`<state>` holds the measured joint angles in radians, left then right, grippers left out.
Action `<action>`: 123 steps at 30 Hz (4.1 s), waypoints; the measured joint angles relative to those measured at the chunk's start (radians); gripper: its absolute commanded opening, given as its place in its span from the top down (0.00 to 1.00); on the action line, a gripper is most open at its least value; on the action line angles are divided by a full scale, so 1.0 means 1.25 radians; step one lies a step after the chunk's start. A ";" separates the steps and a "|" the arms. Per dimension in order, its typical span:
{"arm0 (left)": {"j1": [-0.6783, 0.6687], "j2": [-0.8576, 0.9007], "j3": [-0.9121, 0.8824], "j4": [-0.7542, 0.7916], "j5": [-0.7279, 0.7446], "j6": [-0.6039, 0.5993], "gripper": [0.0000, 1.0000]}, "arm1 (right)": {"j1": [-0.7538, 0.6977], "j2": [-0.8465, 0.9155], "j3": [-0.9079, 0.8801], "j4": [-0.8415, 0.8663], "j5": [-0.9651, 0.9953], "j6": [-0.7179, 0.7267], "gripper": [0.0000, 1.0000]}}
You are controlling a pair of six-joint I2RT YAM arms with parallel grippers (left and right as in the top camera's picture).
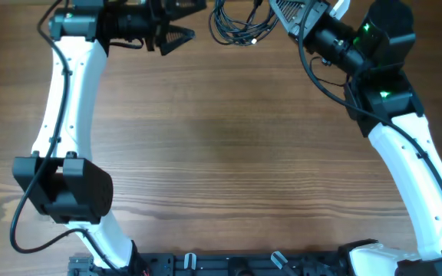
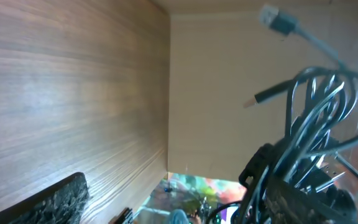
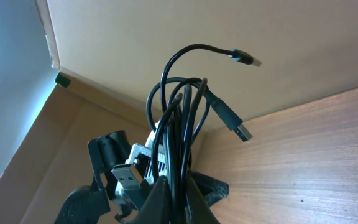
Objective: Untangle cables
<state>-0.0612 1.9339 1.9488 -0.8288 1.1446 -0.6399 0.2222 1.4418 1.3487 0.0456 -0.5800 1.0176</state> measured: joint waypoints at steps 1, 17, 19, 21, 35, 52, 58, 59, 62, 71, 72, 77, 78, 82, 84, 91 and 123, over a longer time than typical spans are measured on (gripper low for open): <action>-0.012 0.000 0.000 -0.001 0.001 0.004 0.12 | -0.002 0.000 0.000 0.000 0.000 0.000 0.96; -0.078 0.000 0.000 -0.151 -0.182 0.212 0.10 | -0.074 0.000 0.000 -0.034 0.013 -0.005 0.96; -0.095 0.000 0.000 -0.154 -0.185 0.242 0.10 | -0.074 0.000 0.000 -0.036 0.019 -0.007 0.96; -0.130 0.000 0.000 -0.154 -0.215 0.291 0.04 | -0.074 0.000 0.000 -0.036 0.020 -0.009 0.96; -0.267 -0.001 0.000 -0.071 -0.623 0.236 0.10 | -0.074 0.000 0.000 -0.086 0.026 -0.043 0.96; -0.182 -0.018 0.000 -0.018 -0.345 0.029 0.06 | -0.042 0.000 0.000 -0.096 0.006 -0.043 0.96; -0.183 -0.021 0.000 -0.046 -0.364 0.385 0.02 | -0.043 0.000 0.000 -0.037 0.000 -0.047 0.96; -0.183 -0.023 0.000 -0.047 -0.372 0.443 0.02 | -0.051 0.000 0.000 -0.037 -0.001 -0.046 0.96; -0.186 -0.032 0.000 -0.048 -0.373 0.552 0.14 | -0.081 0.000 0.000 -0.038 -0.012 -0.044 0.96; -0.183 -0.042 -0.001 -0.090 -0.437 0.609 0.00 | -0.106 -0.002 0.000 -0.054 -0.003 -0.040 0.95; -0.182 -0.046 -0.001 -0.043 -0.439 0.560 0.01 | -0.106 -0.002 0.000 -0.077 -0.003 -0.040 0.96; -0.182 -0.114 -0.002 0.140 -0.357 0.212 0.01 | -0.099 -0.002 0.001 -0.145 -0.002 -0.063 0.96; -0.185 -0.119 -0.002 0.142 -0.350 0.198 0.01 | -0.095 -0.002 0.001 -0.144 -0.002 -0.064 0.96; -0.219 -0.129 -0.002 0.128 -0.335 0.151 0.01 | -0.066 -0.002 0.001 -0.153 0.002 -0.067 0.95; -0.232 -0.129 -0.002 0.100 -0.368 0.151 0.02 | -0.062 -0.002 0.001 -0.158 0.001 -0.068 0.96; -0.251 -0.129 -0.002 0.007 -0.592 0.161 0.05 | -0.062 -0.002 0.001 -0.152 -0.013 -0.070 0.96; 0.266 -0.353 -0.001 -0.328 -0.789 0.223 0.96 | -0.144 -0.006 0.002 -0.390 0.103 -0.226 0.96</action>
<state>0.2718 1.4925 1.9480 -1.2385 0.1589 -0.3607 0.0418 1.4342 1.3506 -0.4416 -0.4507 0.7357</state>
